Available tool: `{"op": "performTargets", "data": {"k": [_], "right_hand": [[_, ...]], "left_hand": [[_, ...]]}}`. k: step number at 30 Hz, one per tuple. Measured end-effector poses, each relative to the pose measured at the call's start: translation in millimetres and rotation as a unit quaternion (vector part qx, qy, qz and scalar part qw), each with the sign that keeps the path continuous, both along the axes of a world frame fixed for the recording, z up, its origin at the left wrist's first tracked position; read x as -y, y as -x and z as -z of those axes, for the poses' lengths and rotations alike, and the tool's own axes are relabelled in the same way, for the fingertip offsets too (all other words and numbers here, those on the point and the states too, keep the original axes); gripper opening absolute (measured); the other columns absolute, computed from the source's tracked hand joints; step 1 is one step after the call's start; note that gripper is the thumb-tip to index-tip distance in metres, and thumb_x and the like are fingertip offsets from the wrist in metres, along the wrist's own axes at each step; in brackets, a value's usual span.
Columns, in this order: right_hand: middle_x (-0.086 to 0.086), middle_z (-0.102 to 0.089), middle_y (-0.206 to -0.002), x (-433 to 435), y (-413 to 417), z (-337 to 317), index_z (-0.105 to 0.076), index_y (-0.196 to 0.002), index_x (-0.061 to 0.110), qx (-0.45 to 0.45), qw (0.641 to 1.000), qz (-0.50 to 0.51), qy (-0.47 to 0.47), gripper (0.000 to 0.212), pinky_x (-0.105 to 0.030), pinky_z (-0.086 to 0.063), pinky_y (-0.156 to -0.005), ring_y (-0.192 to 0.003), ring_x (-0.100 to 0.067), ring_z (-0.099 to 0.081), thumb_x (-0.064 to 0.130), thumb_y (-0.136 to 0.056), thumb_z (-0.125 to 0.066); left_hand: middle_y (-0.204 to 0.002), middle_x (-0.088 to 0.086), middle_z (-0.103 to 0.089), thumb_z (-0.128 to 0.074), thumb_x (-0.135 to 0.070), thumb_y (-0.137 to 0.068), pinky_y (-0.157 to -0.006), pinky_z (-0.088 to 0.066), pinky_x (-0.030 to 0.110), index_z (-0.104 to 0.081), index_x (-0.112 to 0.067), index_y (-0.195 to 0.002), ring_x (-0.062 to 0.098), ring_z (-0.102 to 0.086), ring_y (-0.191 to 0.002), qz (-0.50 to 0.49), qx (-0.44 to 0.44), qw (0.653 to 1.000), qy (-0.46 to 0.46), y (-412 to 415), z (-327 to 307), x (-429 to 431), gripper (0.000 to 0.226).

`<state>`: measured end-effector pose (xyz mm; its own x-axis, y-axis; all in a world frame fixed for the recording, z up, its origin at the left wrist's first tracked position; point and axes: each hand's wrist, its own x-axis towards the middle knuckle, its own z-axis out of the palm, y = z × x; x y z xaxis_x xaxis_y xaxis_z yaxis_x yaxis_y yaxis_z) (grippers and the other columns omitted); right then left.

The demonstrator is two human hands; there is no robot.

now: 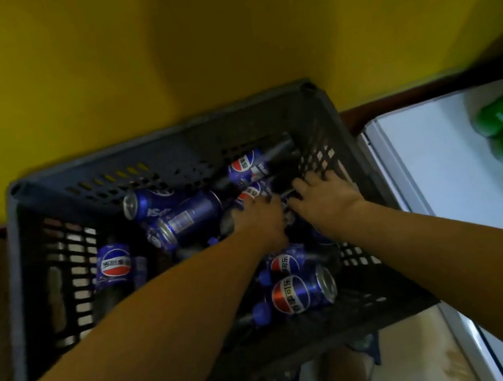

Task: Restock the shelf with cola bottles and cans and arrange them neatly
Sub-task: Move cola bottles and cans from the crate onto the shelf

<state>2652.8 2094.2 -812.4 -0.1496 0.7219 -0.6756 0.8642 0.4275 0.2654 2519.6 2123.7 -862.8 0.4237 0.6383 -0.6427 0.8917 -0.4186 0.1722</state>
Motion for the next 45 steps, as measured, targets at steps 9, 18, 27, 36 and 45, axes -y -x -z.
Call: {"op": "performTargets", "data": {"k": [9,18,27,36,45], "right_hand": [[-0.017,-0.033,-0.145,2,0,-18,-0.056,-0.136,0.022,0.025,0.997,-0.045,-0.059,0.047,-0.050,-0.040,-0.102,-0.131,-0.037,-0.035,0.039,-0.094,-0.064],[-0.012,-0.055,-0.128,35,6,-155,-0.053,-0.130,0.020,0.004,0.987,-0.013,-0.157,0.051,-0.044,-0.041,-0.087,-0.122,-0.034,-0.041,0.046,-0.089,-0.067],[-0.006,-0.061,-0.113,172,-26,-373,-0.056,-0.117,0.020,0.012,0.940,0.107,-0.324,0.061,-0.040,-0.038,-0.075,-0.108,-0.028,-0.049,0.068,-0.081,-0.065],[-0.002,-0.060,-0.106,409,-90,-480,-0.052,-0.120,0.020,-0.012,0.820,0.382,-0.425,0.061,-0.038,-0.052,-0.082,-0.097,-0.023,-0.057,0.069,-0.084,-0.059],[0.005,-0.060,-0.109,605,-124,-486,-0.052,-0.119,0.029,0.000,0.646,0.596,-0.477,0.063,-0.034,-0.052,-0.081,-0.094,-0.015,-0.056,0.076,-0.077,-0.059]], "left_hand": [[-0.141,0.014,-0.050,-0.065,-0.054,-0.086,-0.096,-0.046,0.049,-0.034,-0.015,-0.145,0.036,-0.046,-0.129,-0.008,-0.038,0.998,-0.053,12,-25,-4,0.077],[-0.123,0.013,-0.060,-0.059,-0.062,-0.090,-0.083,-0.056,0.047,-0.040,-0.012,-0.138,0.033,-0.062,-0.102,-0.076,0.043,0.989,-0.116,93,-180,-11,0.071],[-0.108,0.010,-0.064,-0.065,-0.058,-0.086,-0.078,-0.053,0.038,-0.044,-0.020,-0.107,0.032,-0.063,-0.094,-0.023,0.221,0.937,-0.271,51,-392,61,0.048],[-0.108,0.007,-0.066,-0.063,-0.064,-0.081,-0.080,-0.053,0.036,-0.050,-0.023,-0.116,0.029,-0.064,-0.096,0.150,0.354,0.895,-0.224,-132,-495,194,0.055],[-0.114,0.011,-0.062,-0.074,-0.049,-0.075,-0.084,-0.049,0.035,-0.048,-0.012,-0.121,0.032,-0.061,-0.103,0.182,0.363,0.913,-0.040,-319,-496,321,0.064]]}}
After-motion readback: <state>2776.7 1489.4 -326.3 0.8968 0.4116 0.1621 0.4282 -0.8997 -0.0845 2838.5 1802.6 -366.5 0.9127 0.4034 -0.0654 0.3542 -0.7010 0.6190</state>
